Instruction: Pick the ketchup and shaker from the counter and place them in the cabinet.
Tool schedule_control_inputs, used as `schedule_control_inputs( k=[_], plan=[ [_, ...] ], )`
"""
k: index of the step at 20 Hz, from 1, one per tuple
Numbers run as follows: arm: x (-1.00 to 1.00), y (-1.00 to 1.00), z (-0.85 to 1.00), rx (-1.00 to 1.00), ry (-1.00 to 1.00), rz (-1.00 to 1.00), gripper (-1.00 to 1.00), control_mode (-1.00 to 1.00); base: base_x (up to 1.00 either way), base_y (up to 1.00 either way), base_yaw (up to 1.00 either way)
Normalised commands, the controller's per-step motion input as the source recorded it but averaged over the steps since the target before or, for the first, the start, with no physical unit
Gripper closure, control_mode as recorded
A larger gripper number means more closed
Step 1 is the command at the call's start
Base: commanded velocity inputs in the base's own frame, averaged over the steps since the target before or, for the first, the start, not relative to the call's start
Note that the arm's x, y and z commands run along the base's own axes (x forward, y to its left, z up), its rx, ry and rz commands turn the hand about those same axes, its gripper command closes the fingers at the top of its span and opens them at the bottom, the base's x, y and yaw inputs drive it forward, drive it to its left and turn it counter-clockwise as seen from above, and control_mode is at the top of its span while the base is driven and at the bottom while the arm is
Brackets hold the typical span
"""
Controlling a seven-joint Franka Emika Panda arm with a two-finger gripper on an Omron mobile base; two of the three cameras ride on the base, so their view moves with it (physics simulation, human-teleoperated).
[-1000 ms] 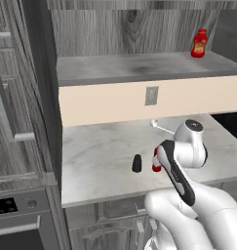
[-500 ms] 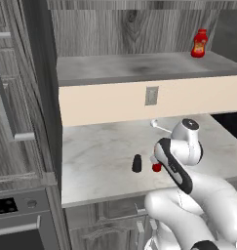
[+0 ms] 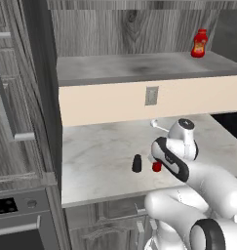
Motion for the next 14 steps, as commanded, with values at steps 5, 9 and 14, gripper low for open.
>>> schedule_control_inputs(
  k=[5,9,14],
  plan=[
    [0.16,0.0,-0.14,0.0,0.0,0.0,-1.0,-1.0,0.0,0.0,0.0],
    [0.14,0.0,-0.14,0.0,0.0,0.0,-1.0,-1.0,0.0,0.0,0.0],
    [0.12,0.02,-0.12,0.0,0.0,0.0,-1.0,-1.0,0.0,0.0,0.0]
  ],
)
